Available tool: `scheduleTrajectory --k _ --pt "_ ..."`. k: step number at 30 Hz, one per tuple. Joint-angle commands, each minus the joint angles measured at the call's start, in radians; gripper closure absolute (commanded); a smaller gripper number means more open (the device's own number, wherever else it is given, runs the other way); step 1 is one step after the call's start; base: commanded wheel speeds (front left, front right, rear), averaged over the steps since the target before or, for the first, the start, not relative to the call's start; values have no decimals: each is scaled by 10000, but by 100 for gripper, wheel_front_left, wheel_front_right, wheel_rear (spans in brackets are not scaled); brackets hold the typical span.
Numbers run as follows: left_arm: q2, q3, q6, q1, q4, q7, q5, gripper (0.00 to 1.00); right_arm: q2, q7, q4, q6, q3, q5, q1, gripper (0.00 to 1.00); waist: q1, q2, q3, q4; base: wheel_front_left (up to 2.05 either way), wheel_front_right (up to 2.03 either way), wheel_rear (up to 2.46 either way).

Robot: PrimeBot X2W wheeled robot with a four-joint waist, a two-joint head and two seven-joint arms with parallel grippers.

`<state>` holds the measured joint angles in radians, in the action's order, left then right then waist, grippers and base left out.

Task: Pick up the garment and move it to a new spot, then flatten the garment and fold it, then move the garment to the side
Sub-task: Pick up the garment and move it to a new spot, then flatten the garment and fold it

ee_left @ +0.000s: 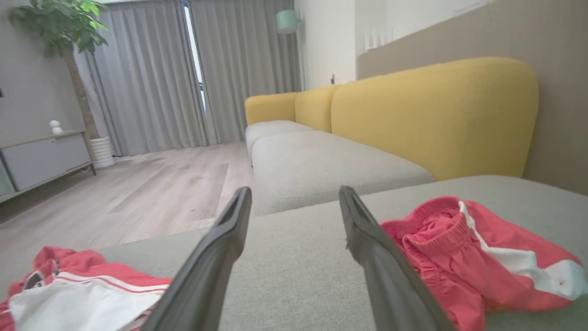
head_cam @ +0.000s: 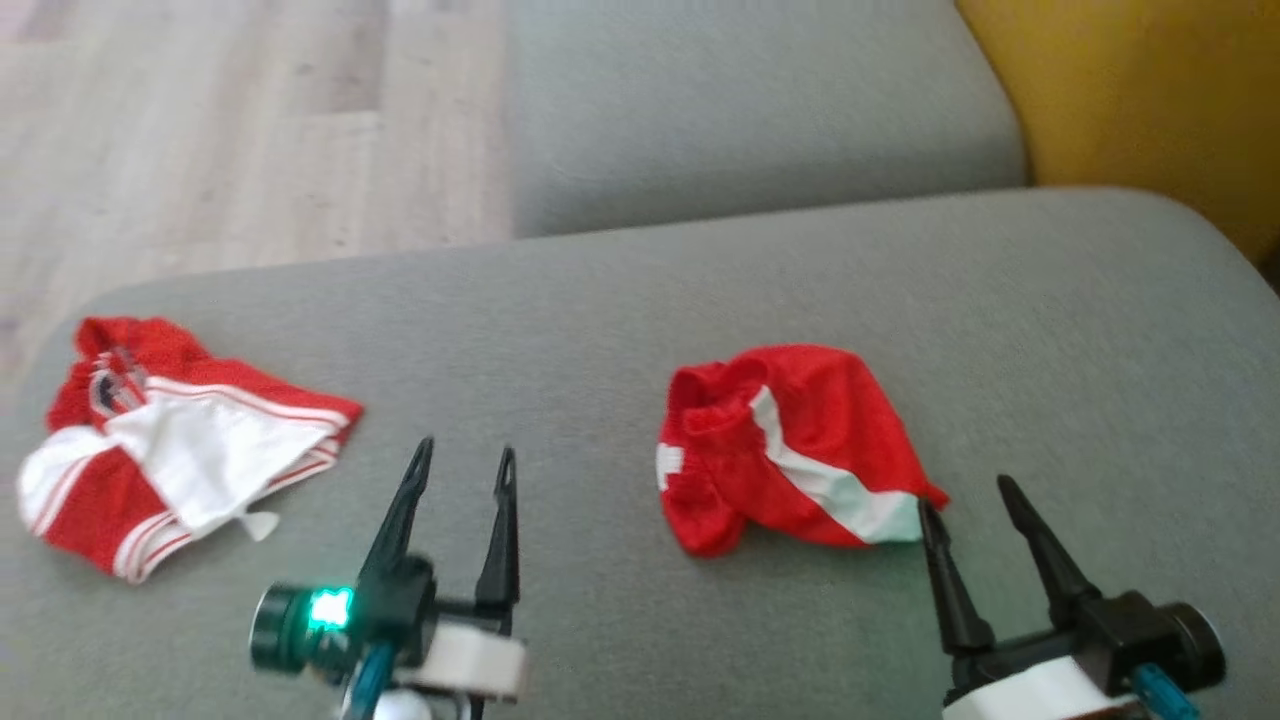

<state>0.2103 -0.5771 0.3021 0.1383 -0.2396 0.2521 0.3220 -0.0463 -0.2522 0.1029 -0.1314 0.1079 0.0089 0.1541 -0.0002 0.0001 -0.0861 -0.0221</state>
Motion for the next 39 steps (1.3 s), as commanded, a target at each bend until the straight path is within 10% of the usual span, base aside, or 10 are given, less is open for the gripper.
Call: scheduleTrajectory --k 1,19,39 --pt "113 584 116 119 628 96 -197 0 -39 -95 -315 7 104 87 -287 0 2 -1 -219 458 0 0 0" --pt "-515 2537 -135 -3569 2672 97 -1923 0 -39 -95 -94 7 -520 217 601 0 2 -1 -626 979 0 0 0" --pt "-916 2952 -936 -3632 2119 97 -2443 0 -39 -95 95 7 -368 344 554 0 2 -1 -555 944 0 0 0"
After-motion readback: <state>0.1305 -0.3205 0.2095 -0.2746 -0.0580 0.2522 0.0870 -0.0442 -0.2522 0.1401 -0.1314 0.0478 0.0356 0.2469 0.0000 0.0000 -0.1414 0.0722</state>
